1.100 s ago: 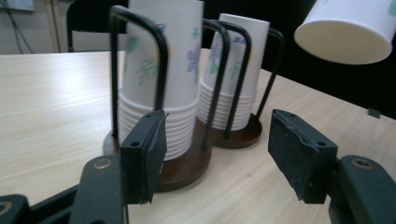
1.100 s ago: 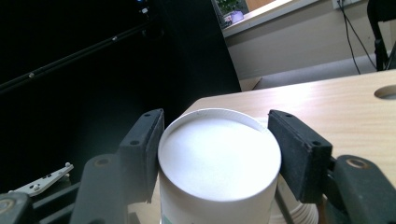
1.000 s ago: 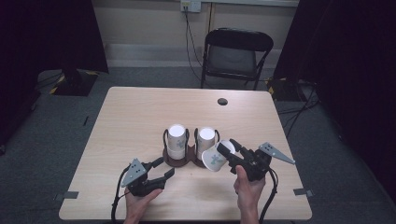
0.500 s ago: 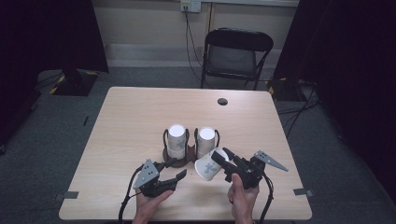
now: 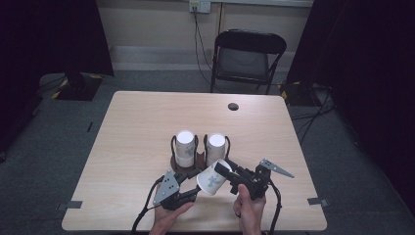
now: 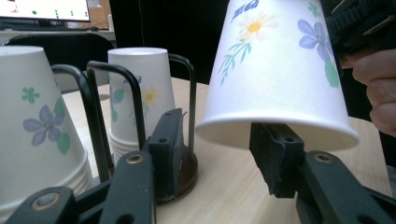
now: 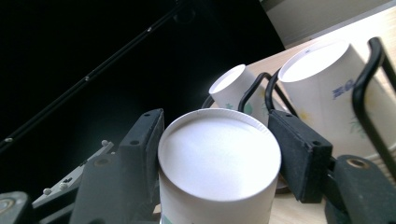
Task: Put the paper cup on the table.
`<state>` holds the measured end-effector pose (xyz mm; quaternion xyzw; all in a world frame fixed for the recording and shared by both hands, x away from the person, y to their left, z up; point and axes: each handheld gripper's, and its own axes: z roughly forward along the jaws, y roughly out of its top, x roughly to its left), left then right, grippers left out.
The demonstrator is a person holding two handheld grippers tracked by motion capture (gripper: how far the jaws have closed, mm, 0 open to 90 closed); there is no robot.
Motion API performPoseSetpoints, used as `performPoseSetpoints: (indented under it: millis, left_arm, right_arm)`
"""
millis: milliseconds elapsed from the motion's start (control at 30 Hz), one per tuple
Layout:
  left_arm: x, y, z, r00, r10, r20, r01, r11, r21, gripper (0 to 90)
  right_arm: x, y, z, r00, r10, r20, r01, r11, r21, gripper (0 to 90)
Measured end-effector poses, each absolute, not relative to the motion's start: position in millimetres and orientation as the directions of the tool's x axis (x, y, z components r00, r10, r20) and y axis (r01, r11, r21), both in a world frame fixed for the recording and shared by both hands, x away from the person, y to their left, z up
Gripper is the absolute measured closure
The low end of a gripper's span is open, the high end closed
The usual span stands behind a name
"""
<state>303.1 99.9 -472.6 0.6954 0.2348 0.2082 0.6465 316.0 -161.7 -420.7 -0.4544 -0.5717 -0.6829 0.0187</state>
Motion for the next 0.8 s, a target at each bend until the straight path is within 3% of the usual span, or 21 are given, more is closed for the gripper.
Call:
performPoseSetpoints:
  millis: [300,600,800]
  left_arm:
    - [299.9,93.0,-474.0,0.789,0.614,0.023,0.027,-0.071,0.997,59.0]
    - [300.7,98.4,-477.0,0.776,0.630,0.019,0.030,-0.067,0.997,76.8]
    - [300.1,100.9,-476.9,0.789,0.615,0.023,0.031,-0.077,0.997,81.7]
  right_arm:
    - [319.8,-153.3,-423.8,-0.565,0.466,0.681,0.606,-0.325,0.726,37.6]
    - [321.8,-148.6,-423.8,-0.571,0.490,0.658,0.620,-0.268,0.738,35.9]
    - [322.1,-146.9,-423.4,-0.587,0.503,0.635,0.597,-0.260,0.759,34.8]
